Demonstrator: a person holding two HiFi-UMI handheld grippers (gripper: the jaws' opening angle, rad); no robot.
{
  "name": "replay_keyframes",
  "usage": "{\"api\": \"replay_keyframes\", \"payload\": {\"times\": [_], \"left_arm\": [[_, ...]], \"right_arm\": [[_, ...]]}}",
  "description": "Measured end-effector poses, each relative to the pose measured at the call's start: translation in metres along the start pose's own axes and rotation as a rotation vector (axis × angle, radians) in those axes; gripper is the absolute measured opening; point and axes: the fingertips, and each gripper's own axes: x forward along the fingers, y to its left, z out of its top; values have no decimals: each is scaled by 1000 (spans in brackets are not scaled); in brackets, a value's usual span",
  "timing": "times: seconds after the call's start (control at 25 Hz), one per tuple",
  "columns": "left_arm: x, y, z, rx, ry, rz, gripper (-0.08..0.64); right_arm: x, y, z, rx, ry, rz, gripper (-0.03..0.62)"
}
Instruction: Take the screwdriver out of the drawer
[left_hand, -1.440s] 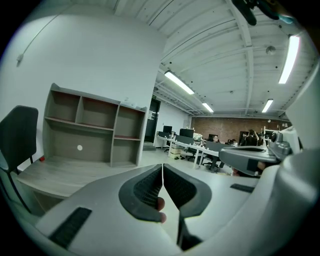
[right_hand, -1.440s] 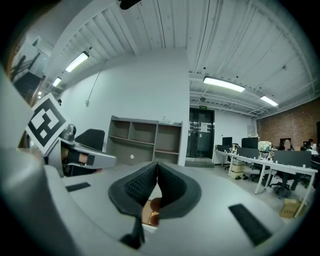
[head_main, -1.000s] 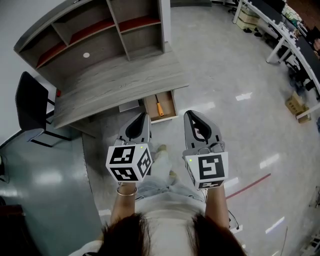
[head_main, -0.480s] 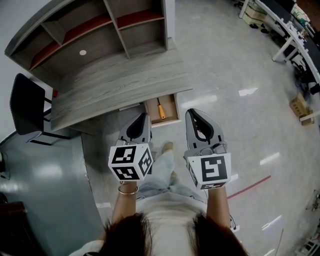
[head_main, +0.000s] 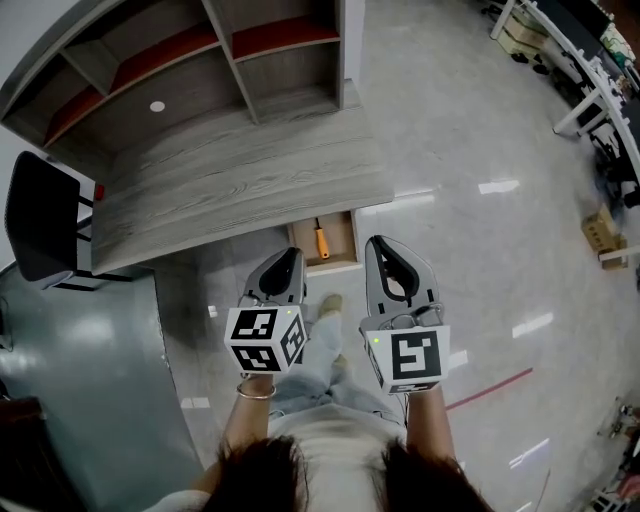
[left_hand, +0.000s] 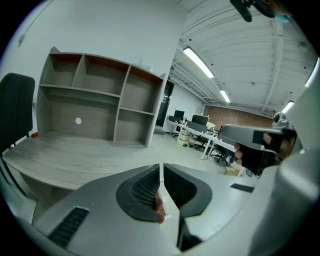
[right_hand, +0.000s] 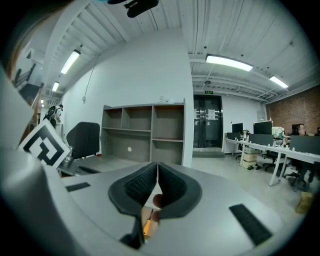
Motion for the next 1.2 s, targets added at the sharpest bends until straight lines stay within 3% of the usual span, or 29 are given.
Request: {"api": "replay_keyframes", "payload": {"times": [0.76, 1.04, 1.2], "left_arm": [[109, 48, -57, -52, 207, -35, 21], [133, 51, -80, -81, 267, -2, 26], [146, 51, -90, -105, 280, 38, 66]], "right_arm": [[117, -25, -22, -24, 90, 14, 28], [135, -36, -38, -19, 109, 46, 28], [144, -43, -47, -23, 118, 91, 28]]}}
